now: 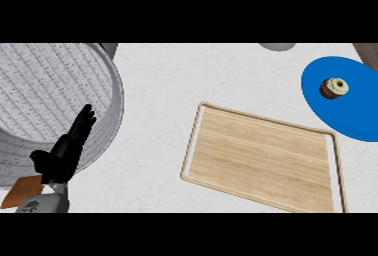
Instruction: Pick the cupcake from the tray and place it in the plate
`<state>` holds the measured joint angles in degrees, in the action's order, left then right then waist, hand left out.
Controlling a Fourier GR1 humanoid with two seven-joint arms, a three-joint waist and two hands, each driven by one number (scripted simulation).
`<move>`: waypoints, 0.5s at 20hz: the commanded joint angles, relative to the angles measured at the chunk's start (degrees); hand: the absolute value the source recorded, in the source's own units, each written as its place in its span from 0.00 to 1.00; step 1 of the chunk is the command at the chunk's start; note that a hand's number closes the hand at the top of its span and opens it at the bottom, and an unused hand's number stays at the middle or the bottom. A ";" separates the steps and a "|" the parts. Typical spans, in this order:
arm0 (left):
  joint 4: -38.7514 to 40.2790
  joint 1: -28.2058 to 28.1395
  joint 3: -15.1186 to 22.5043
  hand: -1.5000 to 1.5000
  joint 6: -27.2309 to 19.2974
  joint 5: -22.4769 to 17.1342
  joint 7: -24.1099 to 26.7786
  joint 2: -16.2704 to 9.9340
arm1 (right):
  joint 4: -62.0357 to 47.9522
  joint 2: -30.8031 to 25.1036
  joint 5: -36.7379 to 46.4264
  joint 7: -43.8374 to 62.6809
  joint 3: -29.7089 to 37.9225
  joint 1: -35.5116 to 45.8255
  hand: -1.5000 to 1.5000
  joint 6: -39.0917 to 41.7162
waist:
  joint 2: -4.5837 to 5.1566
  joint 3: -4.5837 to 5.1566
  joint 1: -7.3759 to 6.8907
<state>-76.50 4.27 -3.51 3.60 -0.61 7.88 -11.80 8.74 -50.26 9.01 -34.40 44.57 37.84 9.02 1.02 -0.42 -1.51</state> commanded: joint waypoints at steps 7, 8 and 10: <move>0.80 0.70 0.33 0.50 -0.06 0.65 -0.14 0.32 | 0.37 -4.58 -0.71 -9.09 0.50 -10.65 0.00 13.02 | 0.27 -0.18 0.01; -1.45 -2.41 0.77 0.50 0.46 0.66 1.22 0.23 | 0.06 -3.21 -0.39 -10.43 0.28 -12.07 0.00 11.88 | 0.14 -0.22 -0.76; 0.87 0.52 0.32 0.50 -0.52 0.77 0.17 0.81 | 0.45 -3.01 0.02 -10.85 -0.09 -11.70 0.00 10.88 | 0.35 -0.19 -0.51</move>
<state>-77.35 3.83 -3.15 3.47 -0.18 7.84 -11.43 8.96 -53.63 8.46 -42.93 45.03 27.91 19.20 1.17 -0.61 -1.96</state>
